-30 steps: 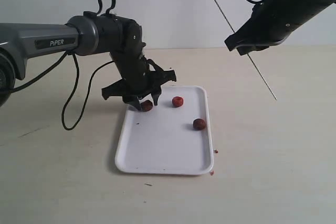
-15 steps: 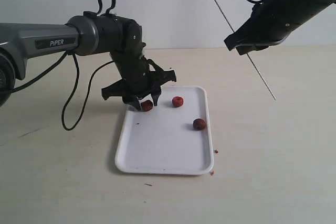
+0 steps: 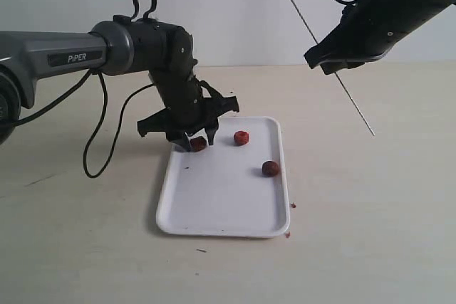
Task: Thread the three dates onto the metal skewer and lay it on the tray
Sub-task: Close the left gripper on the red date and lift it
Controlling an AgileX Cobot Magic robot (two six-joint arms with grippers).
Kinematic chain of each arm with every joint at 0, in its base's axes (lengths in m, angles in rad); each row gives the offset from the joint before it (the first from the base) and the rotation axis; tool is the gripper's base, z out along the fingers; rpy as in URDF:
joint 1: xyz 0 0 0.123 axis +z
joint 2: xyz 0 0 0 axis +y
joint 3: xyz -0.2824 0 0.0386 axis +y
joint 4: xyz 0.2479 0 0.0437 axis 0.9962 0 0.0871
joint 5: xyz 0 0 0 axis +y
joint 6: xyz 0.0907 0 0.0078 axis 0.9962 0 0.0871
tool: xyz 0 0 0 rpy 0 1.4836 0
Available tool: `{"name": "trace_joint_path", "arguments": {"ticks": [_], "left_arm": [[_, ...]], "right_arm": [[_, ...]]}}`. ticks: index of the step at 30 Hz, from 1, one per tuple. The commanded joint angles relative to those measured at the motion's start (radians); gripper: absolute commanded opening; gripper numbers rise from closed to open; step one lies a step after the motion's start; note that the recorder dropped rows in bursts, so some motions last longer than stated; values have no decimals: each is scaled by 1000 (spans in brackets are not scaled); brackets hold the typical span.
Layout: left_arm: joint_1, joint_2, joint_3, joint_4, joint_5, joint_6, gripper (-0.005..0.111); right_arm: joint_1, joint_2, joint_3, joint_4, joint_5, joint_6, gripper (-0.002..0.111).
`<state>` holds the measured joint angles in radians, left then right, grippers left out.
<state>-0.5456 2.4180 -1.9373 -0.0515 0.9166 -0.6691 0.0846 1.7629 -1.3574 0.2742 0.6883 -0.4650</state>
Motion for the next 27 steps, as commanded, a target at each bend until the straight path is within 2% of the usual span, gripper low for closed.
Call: {"name": "trace_joint_path", "arguments": {"ticks": [1, 8, 19, 23, 27], "left_arm": [[-2, 2, -4, -7, -7, -8, 43], [-2, 2, -4, -10, -5, 11, 24], [5, -3, -4, -21, -5, 81, 24], [32, -24, -4, -100, 5, 151, 23], [81, -58, -4, -253, 27, 274, 23]], "right_arm": [[-3, -2, 3, 7, -13, -6, 0], [-3, -2, 3, 7, -13, -6, 0], [-3, -2, 3, 7, -16, -6, 0], [-3, -2, 3, 7, -16, -6, 0], [-3, -2, 3, 7, -9, -6, 0]]}}
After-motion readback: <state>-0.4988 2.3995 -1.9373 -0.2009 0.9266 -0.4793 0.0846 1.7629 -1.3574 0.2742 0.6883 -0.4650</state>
